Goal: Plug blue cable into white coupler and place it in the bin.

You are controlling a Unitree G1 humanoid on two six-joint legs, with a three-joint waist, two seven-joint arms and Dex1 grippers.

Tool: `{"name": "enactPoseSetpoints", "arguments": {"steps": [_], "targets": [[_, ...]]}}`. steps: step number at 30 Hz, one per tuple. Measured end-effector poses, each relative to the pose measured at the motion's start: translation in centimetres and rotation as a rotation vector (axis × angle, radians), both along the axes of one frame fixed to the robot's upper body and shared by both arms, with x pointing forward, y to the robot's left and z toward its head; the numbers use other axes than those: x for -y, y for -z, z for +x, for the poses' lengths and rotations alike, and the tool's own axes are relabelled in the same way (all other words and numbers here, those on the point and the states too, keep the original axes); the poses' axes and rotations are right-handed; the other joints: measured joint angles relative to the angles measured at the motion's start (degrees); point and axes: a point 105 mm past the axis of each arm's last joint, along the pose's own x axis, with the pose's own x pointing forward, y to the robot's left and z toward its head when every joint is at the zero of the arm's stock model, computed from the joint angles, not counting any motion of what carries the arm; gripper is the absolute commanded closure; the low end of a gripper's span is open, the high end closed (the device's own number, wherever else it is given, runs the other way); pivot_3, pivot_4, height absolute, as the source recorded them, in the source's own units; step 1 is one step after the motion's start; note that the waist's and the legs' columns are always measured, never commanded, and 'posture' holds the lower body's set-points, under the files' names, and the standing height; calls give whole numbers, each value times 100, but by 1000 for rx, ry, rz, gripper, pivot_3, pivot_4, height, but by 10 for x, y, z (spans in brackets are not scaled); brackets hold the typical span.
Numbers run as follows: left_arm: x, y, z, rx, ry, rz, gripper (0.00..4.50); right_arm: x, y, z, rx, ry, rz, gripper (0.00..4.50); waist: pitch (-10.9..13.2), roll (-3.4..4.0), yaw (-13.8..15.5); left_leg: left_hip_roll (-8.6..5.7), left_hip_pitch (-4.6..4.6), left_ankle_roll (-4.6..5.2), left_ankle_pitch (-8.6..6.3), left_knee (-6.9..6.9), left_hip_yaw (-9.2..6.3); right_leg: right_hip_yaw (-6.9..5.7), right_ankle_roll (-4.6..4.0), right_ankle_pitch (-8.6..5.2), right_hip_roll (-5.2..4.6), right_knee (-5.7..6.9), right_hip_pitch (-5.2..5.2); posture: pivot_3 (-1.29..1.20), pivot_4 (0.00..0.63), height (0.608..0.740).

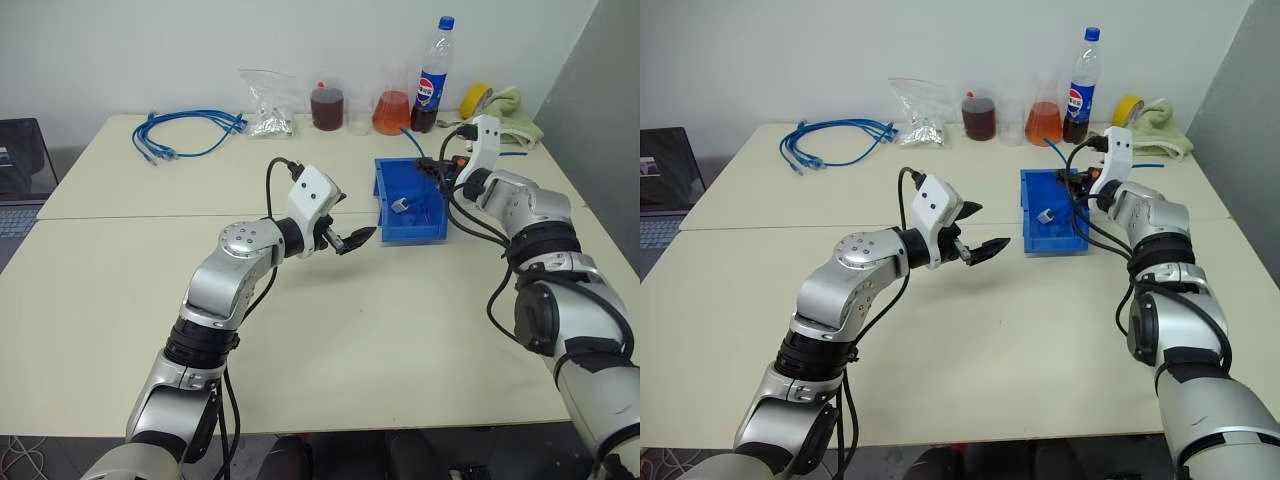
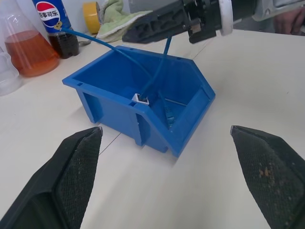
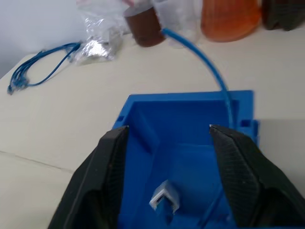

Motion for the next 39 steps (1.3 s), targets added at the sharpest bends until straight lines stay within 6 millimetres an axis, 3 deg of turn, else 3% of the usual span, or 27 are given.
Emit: {"name": "enactPoseSetpoints", "arguments": {"steps": [4, 11, 19, 21, 24, 29, 34, 39], "targets": [[0, 0, 0, 0, 1, 1, 0, 35, 2, 6, 2, 219, -5, 25, 0, 0, 1, 0, -11, 0, 0, 14, 8, -2, 1, 1, -3, 0, -1, 0, 150, 740], [3, 2, -2, -5, 18, 9, 0, 80, -2, 4, 45, 488, 33, 25, 1, 1, -8, 2, -49, 0, 0, 50, 25, -11, 15, 8, -12, 2, -10, 0, 150, 740], [-2, 13, -4, -33, 2, 6, 0, 103, -40, -7, 287, 560, -2, 25, 0, 1, -7, 4, -51, 1, 0, 53, 25, -11, 21, 12, -14, -1, -9, 0, 150, 740], [-5, 16, -4, -39, -11, 5, 0, 107, -38, -15, 353, 567, -38, 25, 0, 1, -6, 5, -55, 1, 0, 56, 22, -12, 22, 12, -19, 1, -10, 0, 150, 740], [-11, 16, -5, -32, -40, -12, 0, 93, -27, -35, 456, 491, -114, 25, 0, 2, 1, 10, -60, 1, 0, 59, 16, -11, 24, 13, -22, 0, -11, 0, 150, 740], [-28, 16, -4, 10, -128, -73, 0, 40, -1, -82, 545, 240, -216, 25, -3, 7, 7, 10, -56, 1, 0, 62, 14, -13, 30, 16, -22, 3, -11, 0, 150, 740], [-61, 32, -11, 31, -302, -161, 0, -4, 31, -136, 554, 80, -205, 25, -4, 7, 64, 10, -52, 2, -1, 69, 4, -9, 36, 20, -22, 6, -8, 0, 150, 740], [-103, 59, -19, 60, -590, -158, 0, -27, 51, -175, 566, 38, -218, 25, -5, 6, 146, 0, -34, 7, 0, 71, -3, -4, 47, 26, -21, 6, 6, 0, 150, 740]]}}
